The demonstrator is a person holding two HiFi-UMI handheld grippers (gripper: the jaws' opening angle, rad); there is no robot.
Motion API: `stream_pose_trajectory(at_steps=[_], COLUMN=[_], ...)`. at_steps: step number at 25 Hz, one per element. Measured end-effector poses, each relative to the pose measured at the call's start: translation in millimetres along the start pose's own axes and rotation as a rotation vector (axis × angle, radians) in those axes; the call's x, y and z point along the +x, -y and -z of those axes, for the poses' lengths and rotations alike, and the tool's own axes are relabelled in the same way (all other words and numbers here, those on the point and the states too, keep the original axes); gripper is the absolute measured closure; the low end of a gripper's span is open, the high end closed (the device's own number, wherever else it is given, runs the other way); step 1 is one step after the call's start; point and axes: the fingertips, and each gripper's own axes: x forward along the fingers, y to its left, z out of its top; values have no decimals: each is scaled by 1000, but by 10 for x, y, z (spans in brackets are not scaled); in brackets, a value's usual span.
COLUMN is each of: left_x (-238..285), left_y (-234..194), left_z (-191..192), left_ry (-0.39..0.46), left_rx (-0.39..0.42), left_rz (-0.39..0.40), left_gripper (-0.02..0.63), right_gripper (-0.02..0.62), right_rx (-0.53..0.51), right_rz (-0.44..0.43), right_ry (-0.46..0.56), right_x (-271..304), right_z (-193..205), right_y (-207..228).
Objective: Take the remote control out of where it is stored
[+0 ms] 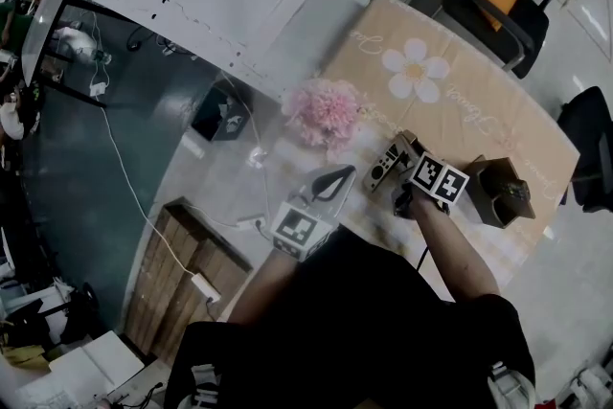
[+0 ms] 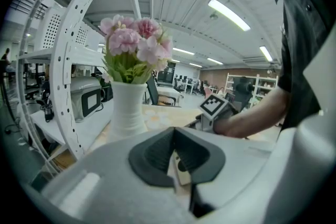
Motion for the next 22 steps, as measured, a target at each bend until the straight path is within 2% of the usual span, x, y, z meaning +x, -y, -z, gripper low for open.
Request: stream_pose_trajectory(at_steps=[5, 13, 17, 22], left_x=[-32, -49, -41, -96], left_y=[11, 44, 93, 167], left_z=[1, 17, 16, -39], left_ry=[6, 7, 12, 22], left_rx=[-6, -3, 1, 13], left_rz=[-3, 3, 13, 16], left_gripper=[606, 606, 606, 606], right_gripper=[390, 368, 321, 315], right_rx=[-72, -115, -150, -166], right_rz=[65, 87, 103, 105], right_ry=[-20, -29, -23, 7], right_x=[-13, -111, -189, -356], right_z=[6, 51, 61, 47], right_y=[47, 104, 149, 138])
